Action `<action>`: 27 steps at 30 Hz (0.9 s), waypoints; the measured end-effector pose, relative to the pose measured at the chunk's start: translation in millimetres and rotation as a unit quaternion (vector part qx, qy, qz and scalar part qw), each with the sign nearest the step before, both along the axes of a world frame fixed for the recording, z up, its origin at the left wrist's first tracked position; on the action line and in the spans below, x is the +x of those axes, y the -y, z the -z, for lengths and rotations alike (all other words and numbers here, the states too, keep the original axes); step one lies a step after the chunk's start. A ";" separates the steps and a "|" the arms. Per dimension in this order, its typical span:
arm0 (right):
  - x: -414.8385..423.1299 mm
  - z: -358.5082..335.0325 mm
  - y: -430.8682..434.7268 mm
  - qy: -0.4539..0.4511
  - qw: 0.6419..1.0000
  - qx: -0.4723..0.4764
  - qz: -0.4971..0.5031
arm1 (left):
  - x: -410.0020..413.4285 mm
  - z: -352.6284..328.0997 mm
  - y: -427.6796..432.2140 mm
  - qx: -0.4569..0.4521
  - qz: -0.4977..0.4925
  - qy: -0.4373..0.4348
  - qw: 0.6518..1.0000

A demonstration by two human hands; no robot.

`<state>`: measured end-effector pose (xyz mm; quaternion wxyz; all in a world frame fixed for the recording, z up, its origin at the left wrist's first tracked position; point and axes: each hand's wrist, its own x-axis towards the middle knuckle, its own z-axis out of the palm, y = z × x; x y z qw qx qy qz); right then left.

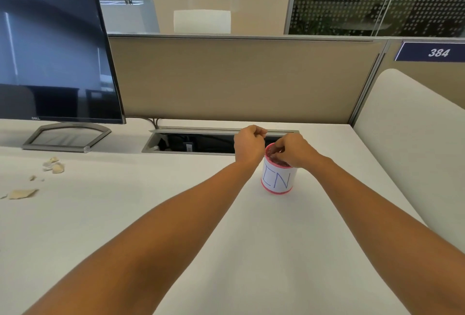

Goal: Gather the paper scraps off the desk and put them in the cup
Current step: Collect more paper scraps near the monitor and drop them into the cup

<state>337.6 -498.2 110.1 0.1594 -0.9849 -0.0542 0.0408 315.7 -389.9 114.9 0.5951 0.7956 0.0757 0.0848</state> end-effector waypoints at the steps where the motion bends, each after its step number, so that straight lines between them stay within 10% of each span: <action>1: 0.6 1.4 0.6 -0.010 1.000 -0.014 -0.001 | 0.1 2.9 -0.6 0.004 -0.003 -0.002 1.000; 13: 11.4 9.9 -7.3 -0.043 0.995 -0.084 -0.016 | -1.5 19.7 -6.7 0.029 -0.015 0.014 0.999; 27: -26.8 -29.1 -1.0 0.063 0.994 0.072 0.046 | -34.0 32.9 -28.7 0.035 -0.014 -0.006 0.999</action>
